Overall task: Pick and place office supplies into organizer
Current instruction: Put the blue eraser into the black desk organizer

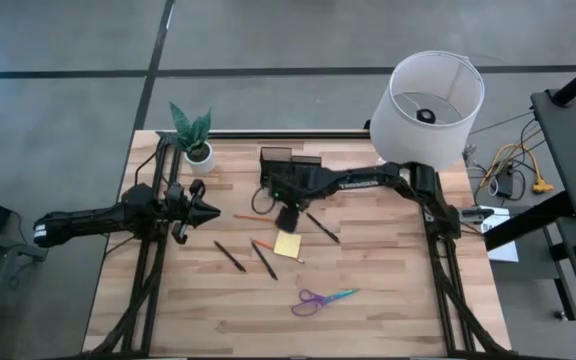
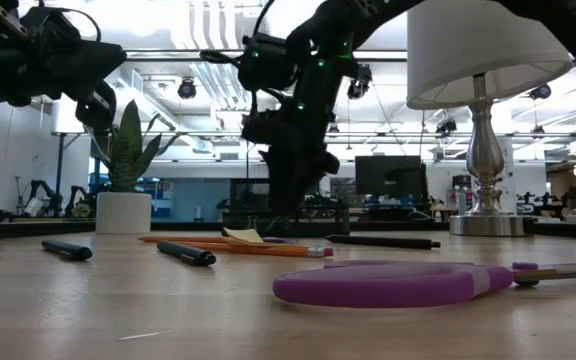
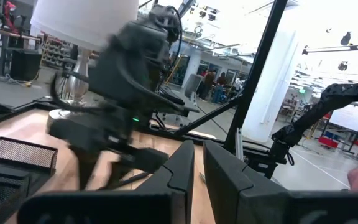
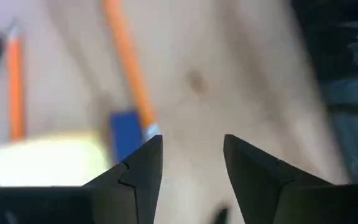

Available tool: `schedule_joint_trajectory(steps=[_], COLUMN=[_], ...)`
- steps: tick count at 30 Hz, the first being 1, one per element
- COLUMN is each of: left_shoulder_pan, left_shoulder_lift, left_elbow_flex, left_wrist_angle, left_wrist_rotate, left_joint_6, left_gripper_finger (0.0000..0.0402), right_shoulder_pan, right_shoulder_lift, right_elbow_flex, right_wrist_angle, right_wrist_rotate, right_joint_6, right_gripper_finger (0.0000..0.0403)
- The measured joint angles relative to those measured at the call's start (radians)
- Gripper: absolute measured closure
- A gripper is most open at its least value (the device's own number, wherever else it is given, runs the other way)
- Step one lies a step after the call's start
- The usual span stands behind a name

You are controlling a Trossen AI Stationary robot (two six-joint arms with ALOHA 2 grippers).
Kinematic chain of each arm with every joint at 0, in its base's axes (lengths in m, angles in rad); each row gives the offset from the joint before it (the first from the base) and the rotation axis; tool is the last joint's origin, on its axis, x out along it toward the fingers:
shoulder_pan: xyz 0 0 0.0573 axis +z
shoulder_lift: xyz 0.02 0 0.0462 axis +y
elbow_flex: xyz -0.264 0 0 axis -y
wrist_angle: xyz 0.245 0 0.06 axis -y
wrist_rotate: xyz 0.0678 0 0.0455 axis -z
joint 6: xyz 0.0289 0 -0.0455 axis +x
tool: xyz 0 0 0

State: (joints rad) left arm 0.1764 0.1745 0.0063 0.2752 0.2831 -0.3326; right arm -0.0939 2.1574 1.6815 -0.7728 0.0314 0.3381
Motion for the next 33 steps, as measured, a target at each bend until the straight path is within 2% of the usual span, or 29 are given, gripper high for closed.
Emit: schedule_joint_trajectory(steps=[6,11,17,21,27,33], left_shoulder_pan=[0.000,0.000,0.000,0.000,0.000,0.000], left_shoulder_lift=[0.000,0.000,0.000,0.000,0.000,0.000], left_elbow_flex=[0.000,0.000,0.000,0.000,0.000,0.000], left_wrist_angle=[0.000,0.000,0.000,0.000,0.000,0.000], left_wrist_rotate=[0.000,0.000,0.000,0.000,0.000,0.000], left_joint_6=[0.000,0.000,0.000,0.000,0.000,0.000], left_gripper_finger=[0.0382,0.0382,0.0382,0.0382,0.0382,0.0382], right_shoulder_pan=[0.069,0.095,0.092,0.098,0.112,0.110], right_shoulder_lift=[0.000,0.000,0.003,0.003,0.003,0.004], right_elbow_flex=[-0.028,-0.067,-0.077,-0.078,-0.080,-0.081], right_wrist_angle=[-0.005,-0.002,0.043,0.109,0.185,0.131], right_wrist_rotate=[0.001,0.117,0.121,0.118,0.126,0.121], right_joint_6=[-0.069,-0.032,-0.022,-0.059,-0.232,-0.214], right_gripper_finger=[0.0254,0.0262,0.0262,0.0254,0.0225,0.0200])
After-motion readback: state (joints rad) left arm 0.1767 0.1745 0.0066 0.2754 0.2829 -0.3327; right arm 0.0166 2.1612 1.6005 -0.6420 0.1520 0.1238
